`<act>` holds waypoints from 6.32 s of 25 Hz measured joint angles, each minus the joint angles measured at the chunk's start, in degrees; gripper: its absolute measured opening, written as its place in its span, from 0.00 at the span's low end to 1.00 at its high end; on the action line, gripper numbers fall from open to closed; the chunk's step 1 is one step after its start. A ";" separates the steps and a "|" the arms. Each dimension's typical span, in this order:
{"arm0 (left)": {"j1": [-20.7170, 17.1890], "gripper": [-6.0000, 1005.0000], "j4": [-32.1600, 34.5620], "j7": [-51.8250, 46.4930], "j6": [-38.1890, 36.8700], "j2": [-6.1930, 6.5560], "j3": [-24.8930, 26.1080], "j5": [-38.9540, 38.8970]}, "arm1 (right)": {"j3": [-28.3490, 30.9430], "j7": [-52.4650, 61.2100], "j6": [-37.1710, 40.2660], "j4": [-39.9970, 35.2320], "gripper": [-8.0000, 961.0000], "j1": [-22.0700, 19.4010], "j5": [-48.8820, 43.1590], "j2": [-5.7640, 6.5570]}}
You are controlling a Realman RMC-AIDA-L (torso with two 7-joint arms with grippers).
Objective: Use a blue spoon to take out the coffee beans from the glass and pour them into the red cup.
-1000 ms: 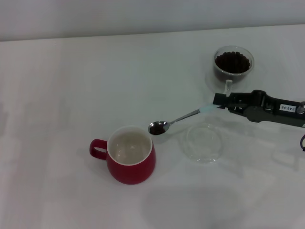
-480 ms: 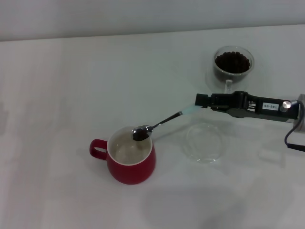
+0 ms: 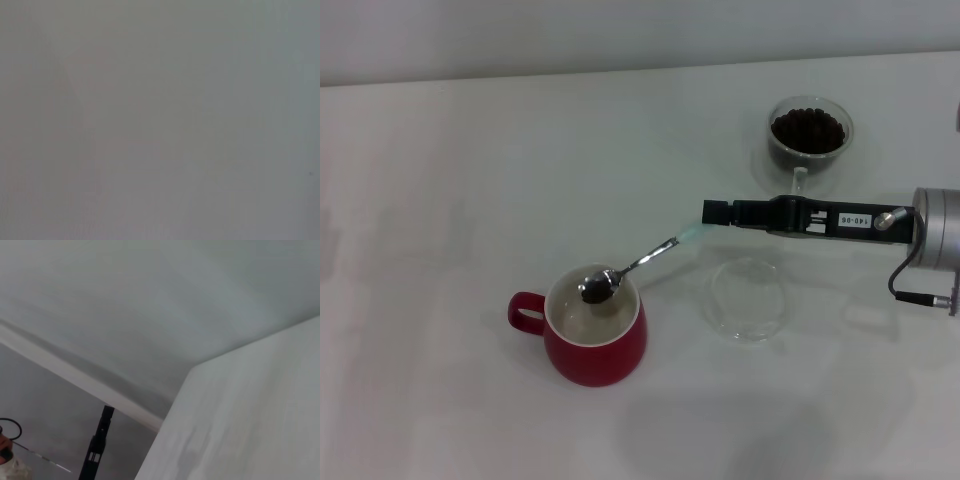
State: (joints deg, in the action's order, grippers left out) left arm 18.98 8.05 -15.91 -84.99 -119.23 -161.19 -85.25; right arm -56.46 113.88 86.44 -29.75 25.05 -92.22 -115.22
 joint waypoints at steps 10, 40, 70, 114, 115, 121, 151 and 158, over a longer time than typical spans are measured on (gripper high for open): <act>0.39 0.78 -0.06 0.00 0.00 0.06 0.00 0.00 | -0.74 -5.43 -0.31 -0.45 0.17 0.19 0.30 0.00; 1.94 0.78 -0.06 0.00 -0.09 0.05 0.35 -0.45 | 0.07 -26.89 2.83 -0.57 0.17 -1.21 3.75 0.42; 3.27 0.78 -0.75 0.00 -0.05 0.05 0.52 -1.45 | 9.80 -19.06 6.82 5.25 0.17 -11.50 2.32 7.07; 3.52 0.78 -1.06 -0.07 0.79 -0.04 0.53 -1.23 | 9.03 -19.83 -3.46 5.57 0.17 -8.98 -4.92 4.86; 3.52 0.78 -1.04 -0.07 0.79 -0.04 0.53 -1.23 | 9.01 -19.81 -3.68 5.57 0.17 -8.97 -4.92 4.87; 3.58 0.78 -0.95 -0.25 0.79 -0.12 0.53 -1.23 | 8.93 -19.50 -3.95 5.71 0.19 -8.60 -5.73 5.10; 2.46 0.78 -0.22 -0.28 5.04 -0.16 0.08 -0.80 | 37.02 -83.30 -8.79 20.02 0.68 -5.89 25.22 0.20; 1.47 0.78 1.33 -0.29 6.33 -0.26 0.03 -0.78 | 37.11 -97.32 -9.47 26.01 0.89 -4.18 32.36 0.09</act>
State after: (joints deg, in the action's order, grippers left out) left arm 20.46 9.39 -16.20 -78.66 -119.49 -161.16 -86.03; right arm -19.35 16.56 76.97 -3.74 20.87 -59.87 -115.13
